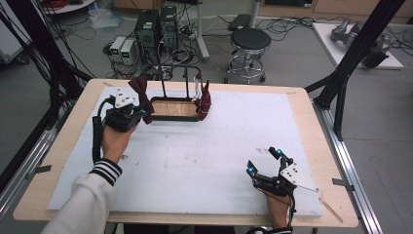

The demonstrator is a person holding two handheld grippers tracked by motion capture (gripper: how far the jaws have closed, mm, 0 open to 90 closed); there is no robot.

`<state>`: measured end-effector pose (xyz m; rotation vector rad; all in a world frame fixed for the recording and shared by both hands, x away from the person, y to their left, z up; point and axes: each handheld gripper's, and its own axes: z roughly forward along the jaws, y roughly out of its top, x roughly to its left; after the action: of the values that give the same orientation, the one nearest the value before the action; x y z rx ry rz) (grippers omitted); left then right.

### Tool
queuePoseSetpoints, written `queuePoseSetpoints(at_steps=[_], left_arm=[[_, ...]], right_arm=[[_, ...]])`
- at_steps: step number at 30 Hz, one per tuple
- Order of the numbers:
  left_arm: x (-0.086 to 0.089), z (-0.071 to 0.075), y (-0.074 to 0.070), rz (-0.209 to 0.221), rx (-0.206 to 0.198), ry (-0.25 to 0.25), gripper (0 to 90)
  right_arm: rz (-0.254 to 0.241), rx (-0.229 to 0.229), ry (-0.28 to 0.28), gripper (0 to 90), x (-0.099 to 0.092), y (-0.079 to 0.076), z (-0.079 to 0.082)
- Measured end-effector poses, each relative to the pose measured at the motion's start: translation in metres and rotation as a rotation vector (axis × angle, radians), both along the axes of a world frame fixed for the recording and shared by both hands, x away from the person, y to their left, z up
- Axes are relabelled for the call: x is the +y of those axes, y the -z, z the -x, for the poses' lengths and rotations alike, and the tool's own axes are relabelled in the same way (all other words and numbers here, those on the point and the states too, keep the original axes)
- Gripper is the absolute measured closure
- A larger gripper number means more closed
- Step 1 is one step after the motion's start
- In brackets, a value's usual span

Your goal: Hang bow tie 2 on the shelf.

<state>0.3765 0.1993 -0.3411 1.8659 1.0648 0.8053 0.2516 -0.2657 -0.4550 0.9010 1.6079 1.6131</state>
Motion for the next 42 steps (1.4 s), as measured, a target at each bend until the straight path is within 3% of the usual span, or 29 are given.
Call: queuePoseSetpoints(at_steps=[9, 18, 32, 42], left_arm=[[0.005, -0.008, -0.017, -0.019, -0.056, -0.036, 83.2], [0.008, -0.022, -0.026, -0.042, -0.079, -0.024, 83.1], [0.008, -0.050, -0.033, -0.060, -0.084, 0.032, 83.1], [0.010, -0.062, -0.024, -0.050, -0.076, 0.052, 83.1]], right_arm=[[-0.001, -0.003, 0.000, 9.4, 0.000, 0.000, 0.000], [0.002, -0.005, 0.000, 9.4, 0.000, 0.000, 0.000], [0.003, -0.004, 0.002, 9.4, 0.000, 0.000, 0.000], [0.005, -0.004, 0.006, 9.4, 0.000, 0.000, 0.000]])
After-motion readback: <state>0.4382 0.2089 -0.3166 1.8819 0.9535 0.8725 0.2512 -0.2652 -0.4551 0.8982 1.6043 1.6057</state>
